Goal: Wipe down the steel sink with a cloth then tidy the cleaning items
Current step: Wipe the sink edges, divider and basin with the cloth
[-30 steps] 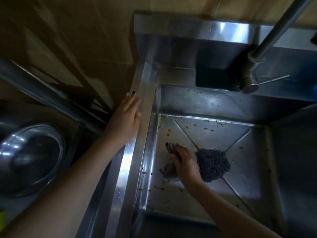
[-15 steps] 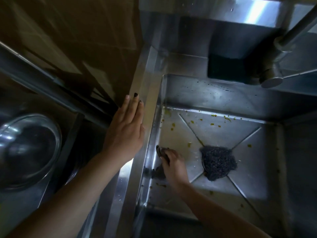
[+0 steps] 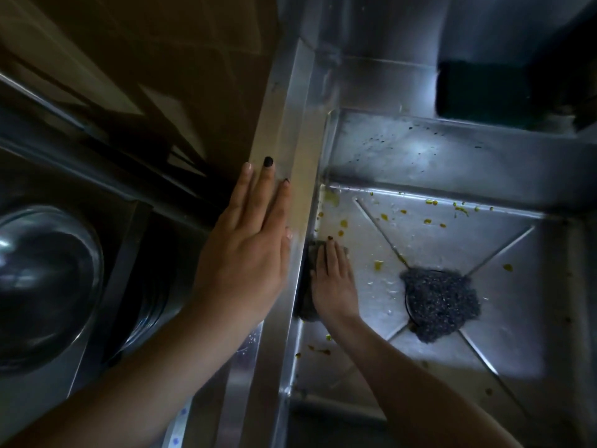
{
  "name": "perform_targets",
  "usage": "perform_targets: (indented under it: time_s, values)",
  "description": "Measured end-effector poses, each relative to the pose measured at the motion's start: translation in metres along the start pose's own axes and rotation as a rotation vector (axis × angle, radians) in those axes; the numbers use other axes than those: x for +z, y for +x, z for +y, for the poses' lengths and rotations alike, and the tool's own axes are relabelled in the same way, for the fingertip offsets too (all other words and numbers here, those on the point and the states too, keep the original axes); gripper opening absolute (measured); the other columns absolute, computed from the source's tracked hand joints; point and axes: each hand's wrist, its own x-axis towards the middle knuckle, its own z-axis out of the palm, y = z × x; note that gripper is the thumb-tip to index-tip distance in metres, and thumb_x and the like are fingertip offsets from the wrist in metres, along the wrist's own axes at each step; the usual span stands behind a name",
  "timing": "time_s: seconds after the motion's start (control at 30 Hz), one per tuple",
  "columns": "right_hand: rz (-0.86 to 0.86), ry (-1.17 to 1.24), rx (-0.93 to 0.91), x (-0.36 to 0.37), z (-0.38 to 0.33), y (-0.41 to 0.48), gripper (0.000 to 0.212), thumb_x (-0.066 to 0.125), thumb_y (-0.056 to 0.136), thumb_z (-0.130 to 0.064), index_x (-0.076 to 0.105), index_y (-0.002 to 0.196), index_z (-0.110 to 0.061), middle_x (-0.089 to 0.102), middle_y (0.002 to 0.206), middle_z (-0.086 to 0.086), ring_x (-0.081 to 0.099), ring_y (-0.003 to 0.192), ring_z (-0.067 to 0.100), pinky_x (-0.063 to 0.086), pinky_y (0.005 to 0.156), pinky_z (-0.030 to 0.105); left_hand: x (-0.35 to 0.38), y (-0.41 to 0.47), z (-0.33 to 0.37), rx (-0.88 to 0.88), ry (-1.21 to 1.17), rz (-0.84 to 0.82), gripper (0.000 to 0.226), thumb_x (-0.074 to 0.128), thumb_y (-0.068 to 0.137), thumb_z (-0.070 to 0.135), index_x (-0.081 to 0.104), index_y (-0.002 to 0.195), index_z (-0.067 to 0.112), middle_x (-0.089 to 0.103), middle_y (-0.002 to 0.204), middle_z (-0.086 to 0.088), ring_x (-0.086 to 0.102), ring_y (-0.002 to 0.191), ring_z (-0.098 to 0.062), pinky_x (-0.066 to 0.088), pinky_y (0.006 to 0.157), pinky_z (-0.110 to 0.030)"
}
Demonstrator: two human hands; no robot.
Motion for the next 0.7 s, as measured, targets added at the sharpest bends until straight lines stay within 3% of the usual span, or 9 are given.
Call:
perform_targets:
  time_s: [0.1, 0.17, 0.37, 0.57, 0.7]
  values:
    - [0.056, 0.014, -0.021, 0.006, 0.000, -0.014, 0.056, 0.029, 0.091, -0.027, 0.033, 0.138, 0.003, 0.042, 0.141, 0.021, 0.036, 0.134, 0.033, 0.031, 0.108, 0.048, 0.001, -0.001, 0.000, -0.014, -0.003, 0.010, 0.050, 0.024, 0.096, 0.028, 0.036, 0.139, 0.006, 0.026, 0.151, -0.016, 0.015, 0.141, -0.031, 0.017, 0.114, -0.038]
    - [0.129, -0.011, -0.113, 0.011, 0.002, -0.023, 0.049, 0.033, 0.090, -0.024, 0.034, 0.132, 0.002, 0.051, 0.133, 0.021, 0.044, 0.129, 0.035, 0.038, 0.104, 0.049, 0.001, -0.001, 0.001, -0.019, 0.010, 0.025, 0.048, 0.028, 0.095, 0.026, 0.039, 0.138, 0.008, 0.028, 0.150, -0.016, 0.018, 0.140, -0.031, 0.023, 0.112, -0.038]
    - [0.322, -0.053, -0.170, 0.020, 0.006, -0.022, 0.040, 0.042, 0.087, -0.020, 0.041, 0.121, 0.001, 0.056, 0.122, 0.018, 0.039, 0.122, 0.029, 0.041, 0.102, 0.046, 0.003, -0.001, 0.001, -0.031, -0.008, 0.042, 0.044, 0.034, 0.095, 0.023, 0.044, 0.136, 0.011, 0.030, 0.149, -0.016, 0.020, 0.140, -0.032, 0.029, 0.102, -0.038]
    - [0.347, -0.013, -0.165, 0.014, 0.005, 0.023, 0.038, 0.045, 0.086, -0.017, 0.060, 0.112, 0.006, 0.062, 0.117, 0.021, 0.055, 0.116, 0.038, 0.043, 0.098, 0.052, 0.001, -0.003, 0.001, -0.042, 0.007, 0.031, 0.044, 0.034, 0.094, 0.023, 0.045, 0.136, 0.013, 0.029, 0.150, -0.015, 0.020, 0.140, -0.031, 0.024, 0.105, -0.033]
    - [0.332, 0.011, -0.118, 0.004, 0.004, 0.062, 0.042, 0.043, 0.086, -0.019, 0.061, 0.112, 0.008, 0.061, 0.117, 0.025, 0.056, 0.114, 0.040, 0.043, 0.099, 0.050, 0.001, -0.002, 0.002, -0.049, 0.015, 0.022, 0.044, 0.034, 0.093, 0.024, 0.045, 0.135, 0.014, 0.029, 0.150, -0.014, 0.020, 0.140, -0.030, 0.024, 0.104, -0.034]
